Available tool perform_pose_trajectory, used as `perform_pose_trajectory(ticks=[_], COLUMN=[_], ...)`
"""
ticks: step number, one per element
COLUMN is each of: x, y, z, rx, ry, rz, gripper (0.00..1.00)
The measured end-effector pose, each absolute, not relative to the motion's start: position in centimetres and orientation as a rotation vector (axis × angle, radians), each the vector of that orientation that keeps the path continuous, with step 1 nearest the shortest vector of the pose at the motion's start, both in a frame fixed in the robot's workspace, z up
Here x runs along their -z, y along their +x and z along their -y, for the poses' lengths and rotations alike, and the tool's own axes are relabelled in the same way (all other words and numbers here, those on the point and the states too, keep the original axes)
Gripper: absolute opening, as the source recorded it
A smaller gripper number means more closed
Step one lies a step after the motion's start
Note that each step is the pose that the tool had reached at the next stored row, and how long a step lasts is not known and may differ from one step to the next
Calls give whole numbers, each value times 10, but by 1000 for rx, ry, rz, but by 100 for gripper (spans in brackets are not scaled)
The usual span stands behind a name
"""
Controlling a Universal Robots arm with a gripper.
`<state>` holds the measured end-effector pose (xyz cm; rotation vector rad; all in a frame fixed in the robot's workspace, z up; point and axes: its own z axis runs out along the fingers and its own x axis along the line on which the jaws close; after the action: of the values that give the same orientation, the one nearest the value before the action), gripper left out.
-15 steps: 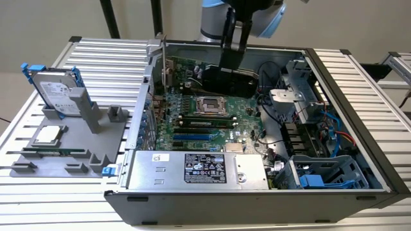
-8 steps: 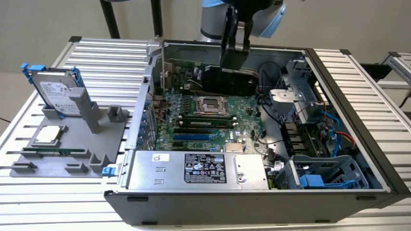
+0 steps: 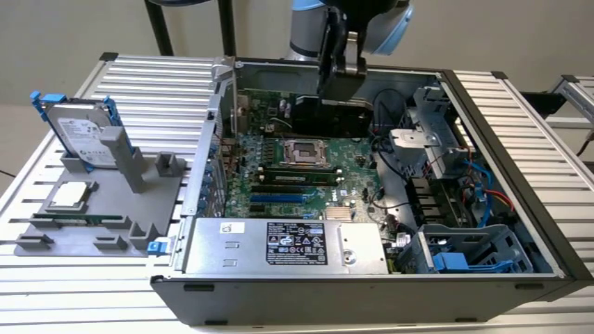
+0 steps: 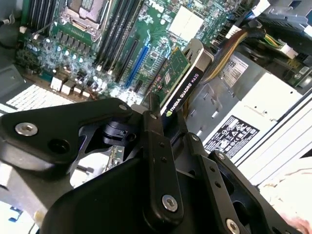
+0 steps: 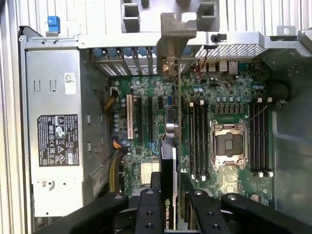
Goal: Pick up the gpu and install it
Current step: 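Insert the gpu into the slot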
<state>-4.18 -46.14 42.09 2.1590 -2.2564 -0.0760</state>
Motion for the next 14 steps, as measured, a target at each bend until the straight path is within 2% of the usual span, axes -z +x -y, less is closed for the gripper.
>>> perform_pose_trajectory(ticks=[14], x=[-421], y=[-42], z=[461], rx=[74], ry=[2305], rz=[2102], gripper=[0])
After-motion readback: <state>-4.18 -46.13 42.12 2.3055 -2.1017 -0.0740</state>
